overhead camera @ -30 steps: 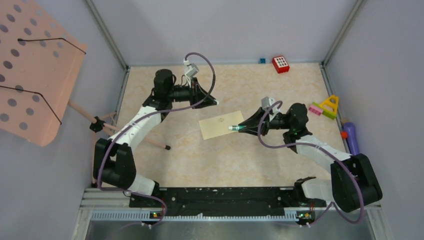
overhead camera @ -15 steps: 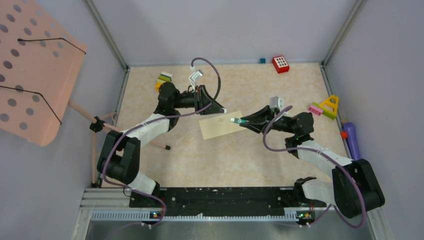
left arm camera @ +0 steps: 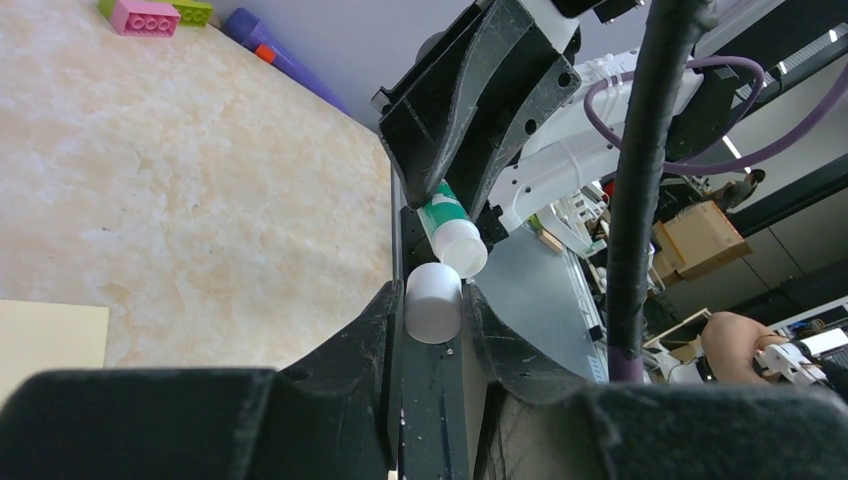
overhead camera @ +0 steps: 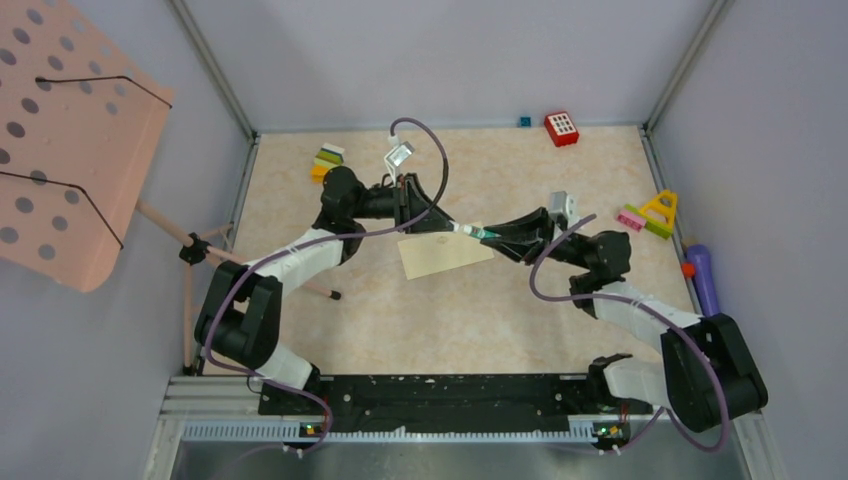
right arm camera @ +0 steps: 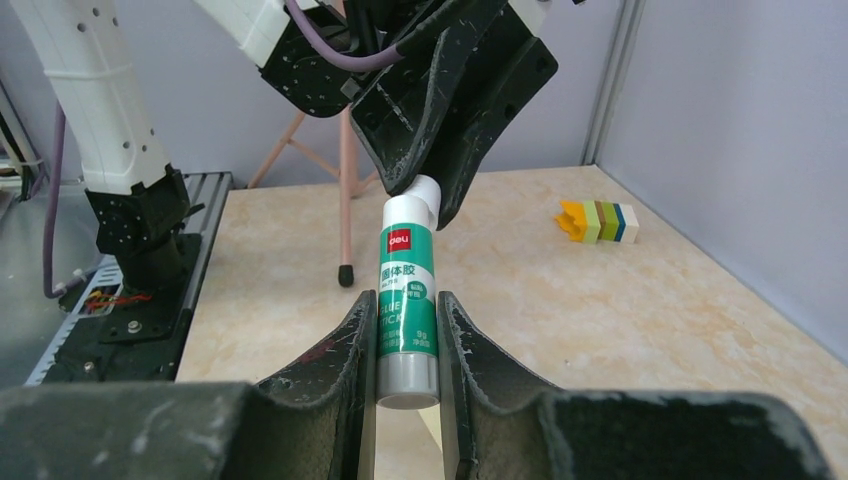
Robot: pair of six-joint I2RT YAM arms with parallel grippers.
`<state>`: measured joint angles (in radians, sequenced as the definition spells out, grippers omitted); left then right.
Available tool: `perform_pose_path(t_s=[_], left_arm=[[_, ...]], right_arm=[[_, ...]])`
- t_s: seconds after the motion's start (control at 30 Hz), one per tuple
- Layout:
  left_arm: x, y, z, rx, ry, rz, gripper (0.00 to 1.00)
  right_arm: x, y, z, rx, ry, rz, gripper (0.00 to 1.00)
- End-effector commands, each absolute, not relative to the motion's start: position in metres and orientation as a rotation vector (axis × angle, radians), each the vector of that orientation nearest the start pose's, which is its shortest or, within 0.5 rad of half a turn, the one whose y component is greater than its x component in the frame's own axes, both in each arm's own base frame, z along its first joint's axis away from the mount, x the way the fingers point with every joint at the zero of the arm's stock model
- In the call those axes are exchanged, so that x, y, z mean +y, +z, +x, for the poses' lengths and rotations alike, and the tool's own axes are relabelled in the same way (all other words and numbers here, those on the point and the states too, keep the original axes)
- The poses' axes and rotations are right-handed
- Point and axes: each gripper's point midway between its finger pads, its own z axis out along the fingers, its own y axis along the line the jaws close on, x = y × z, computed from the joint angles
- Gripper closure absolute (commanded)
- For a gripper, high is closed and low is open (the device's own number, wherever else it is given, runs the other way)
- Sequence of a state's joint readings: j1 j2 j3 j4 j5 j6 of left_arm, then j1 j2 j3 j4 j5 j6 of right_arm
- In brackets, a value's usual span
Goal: Place the letter into the envelope and seal it
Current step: Close the solid glue cap on the solid glue.
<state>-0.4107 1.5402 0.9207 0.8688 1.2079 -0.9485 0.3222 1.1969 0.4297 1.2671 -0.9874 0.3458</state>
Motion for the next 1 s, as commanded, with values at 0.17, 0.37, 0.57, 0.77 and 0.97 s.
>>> perform_pose_path(t_s=[0.17,0.37,0.57,0.77,0.97], left_arm=[[-0.3060,0.2997,0.2442,1.546,-1.816,0.859,1.00],[-0.3072,0.2995,0.2437,1.549,-1.822,0.855,1.00],[-0.3091,0.3020,0.2403,1.542,-1.836,0.862,1.00],[-0.3113,0.2981,0.2401,1.551,-1.844,0.865,1.00],[-0.3127,0.2935,0.2416,1.560,-1.836,0.862,1.00]], right_arm=[[0.2400,0.2794,0.2336,0.992,1.093,-0.919,1.00],[0.2401,0.2777,0.2349,0.996,1.095,-0.918,1.00],[0.2409,0.2757,0.2348,0.998,1.100,-0.922,1.00],[0.2417,0.2758,0.2339,0.996,1.113,-0.921,1.00],[0.2417,0.2769,0.2327,0.991,1.116,-0.923,1.00]])
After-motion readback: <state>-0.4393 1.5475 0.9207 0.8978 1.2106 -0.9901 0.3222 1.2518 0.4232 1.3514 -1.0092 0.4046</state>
